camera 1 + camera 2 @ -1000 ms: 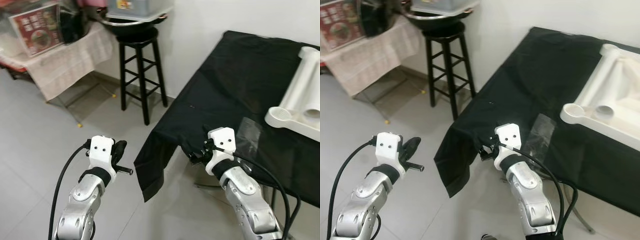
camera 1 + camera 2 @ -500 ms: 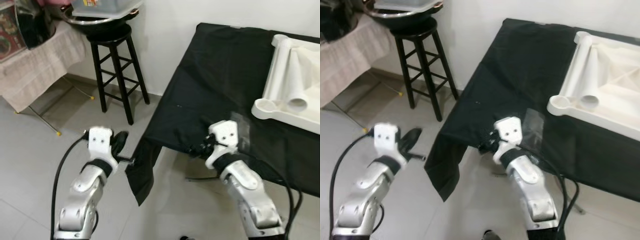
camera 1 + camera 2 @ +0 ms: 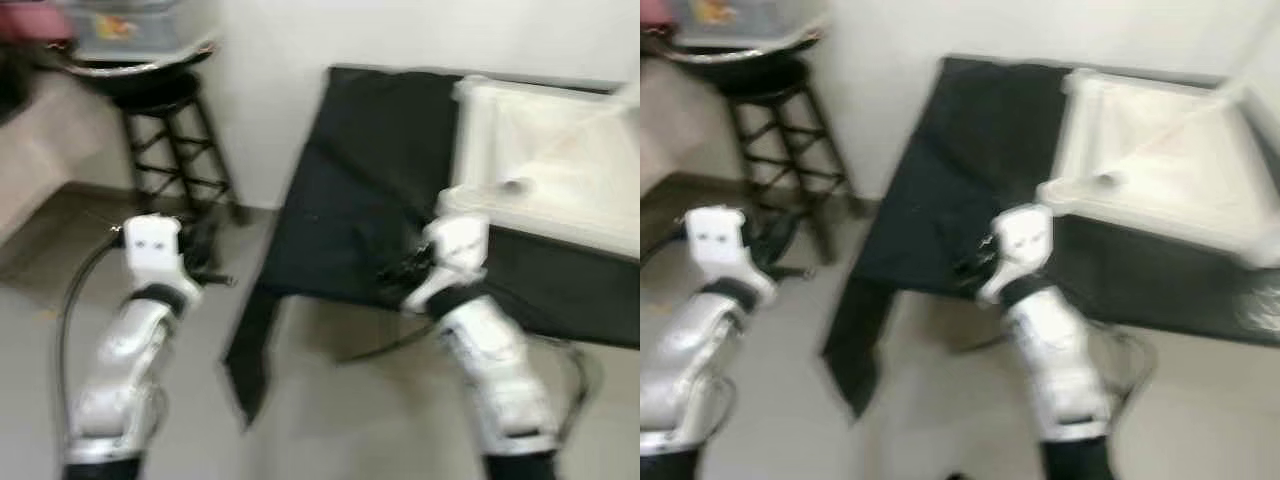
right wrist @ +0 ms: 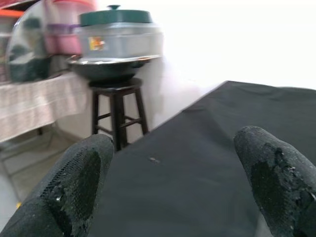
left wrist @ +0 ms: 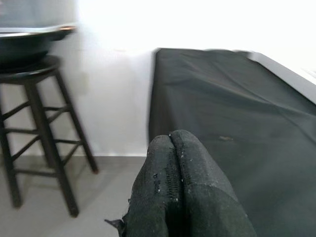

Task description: Building children table

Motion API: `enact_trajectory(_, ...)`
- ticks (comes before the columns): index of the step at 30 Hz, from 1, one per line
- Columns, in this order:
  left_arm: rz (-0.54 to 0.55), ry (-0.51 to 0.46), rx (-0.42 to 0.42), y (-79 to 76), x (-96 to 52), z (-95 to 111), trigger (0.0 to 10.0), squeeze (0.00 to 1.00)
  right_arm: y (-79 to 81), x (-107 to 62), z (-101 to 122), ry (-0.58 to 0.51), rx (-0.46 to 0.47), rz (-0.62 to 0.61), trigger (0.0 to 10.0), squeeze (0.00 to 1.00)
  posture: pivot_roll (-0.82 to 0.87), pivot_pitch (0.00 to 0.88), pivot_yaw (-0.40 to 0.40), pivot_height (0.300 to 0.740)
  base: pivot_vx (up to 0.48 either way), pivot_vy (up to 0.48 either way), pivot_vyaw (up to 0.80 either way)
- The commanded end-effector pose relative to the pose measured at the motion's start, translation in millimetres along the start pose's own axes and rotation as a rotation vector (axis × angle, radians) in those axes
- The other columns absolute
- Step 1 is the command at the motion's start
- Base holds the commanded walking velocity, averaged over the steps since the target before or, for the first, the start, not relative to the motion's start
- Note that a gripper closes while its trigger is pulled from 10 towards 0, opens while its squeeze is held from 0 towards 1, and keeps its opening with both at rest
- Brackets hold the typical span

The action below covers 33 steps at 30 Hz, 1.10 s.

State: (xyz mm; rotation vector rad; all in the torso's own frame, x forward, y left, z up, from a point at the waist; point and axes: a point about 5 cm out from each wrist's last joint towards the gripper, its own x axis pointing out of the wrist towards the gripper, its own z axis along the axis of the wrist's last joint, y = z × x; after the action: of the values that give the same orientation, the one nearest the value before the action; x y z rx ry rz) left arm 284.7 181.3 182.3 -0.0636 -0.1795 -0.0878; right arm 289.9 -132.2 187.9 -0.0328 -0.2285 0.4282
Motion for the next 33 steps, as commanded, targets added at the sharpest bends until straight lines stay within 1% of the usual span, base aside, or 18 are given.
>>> enact_trajectory(1, -0.001, 0.009, 0.024, -4.1, -1.9, -4.6, 10.0, 0.00, -3.1, -1.4, -0.4, 0.008, 0.006, -0.005, 10.0, 0.00, 0.00, 0.129, 0.028, 0.740, 0.000, 0.000, -0.80)
enact_trajectory(3, 0.000, 0.013, 0.050, -6.8, -2.5, -7.1, 10.0, 0.00, -3.2, -1.0, -0.1, 0.007, 0.002, -0.003, 10.0, 0.00, 0.00, 0.129, 0.025, 0.740, 0.000, 0.000, -0.80)
enact_trajectory(7, 0.015, 0.004, 0.071, -8.3, -2.1, -8.6, 10.0, 0.00, -2.9, -0.5, -0.1, 0.006, -0.008, -0.001, 10.0, 0.00, -0.01, 0.128, 0.021, 0.740, 0.000, 0.000, -0.80)
enact_trajectory(9, 0.003, 0.005, 0.085, -11.2, -2.0, -10.4, 10.0, 0.00, -2.7, 0.0, -0.5, 0.006, -0.013, -0.014, 10.0, 0.00, -0.01, 0.128, 0.021, 0.740, 0.000, 0.000, 0.00)
enact_trajectory(10, -0.031, 0.011, 0.046, -14.3, -3.1, -11.4, 10.0, 0.00, -2.4, -0.2, -1.0, 0.006, -0.017, -0.017, 10.0, 0.00, -0.02, 0.129, 0.020, 0.740, 0.000, 0.000, 0.00)
enact_trajectory(12, -0.082, 0.024, -0.005, -18.6, -5.2, -12.5, 10.0, 0.00, -2.5, -0.5, -2.7, 0.013, -0.023, -0.027, 10.0, 0.00, -0.02, 0.130, 0.021, 0.740, 0.000, 0.000, 0.00)
enact_trajectory(13, -0.082, 0.024, -0.005, -18.6, -5.2, -12.5, 10.0, 0.00, -2.5, -0.5, -2.7, 0.013, -0.023, -0.027, 10.0, 0.00, -0.02, 0.130, 0.021, 0.740, 0.000, 0.000, 0.00)
enact_trajectory(14, -0.103, 0.026, -0.026, -20.4, -6.2, -12.6, 10.0, 0.00, -2.7, -0.6, -3.7, 0.018, -0.024, -0.032, 10.0, 0.00, -0.02, 0.131, 0.020, 0.740, 0.000, 0.000, 0.00)
enact_trajectory(16, -0.112, 0.027, -0.041, -21.5, -6.8, -12.8, 10.0, 0.00, -2.9, -0.7, -4.7, 0.022, -0.024, -0.036, 10.0, 0.00, -0.02, 0.131, 0.020, 0.740, 0.000, 0.000, 0.00)
enact_trajectory(18, -0.135, 0.032, -0.043, -23.7, -7.2, -12.7, 10.0, 0.00, -3.0, -0.4, -6.1, 0.028, -0.024, -0.042, 10.0, 0.00, -0.02, 0.131, 0.022, 0.740, 0.000, -0.458, 0.00)
enact_trajectory(33, -0.162, 0.038, -0.035, -27.9, -5.7, -13.8, 10.0, 0.00, 0.3, 0.9, -10.4, 0.042, -0.026, -0.050, 10.0, 0.00, -0.01, 0.132, 0.031, 0.740, 0.000, -0.465, 0.00)
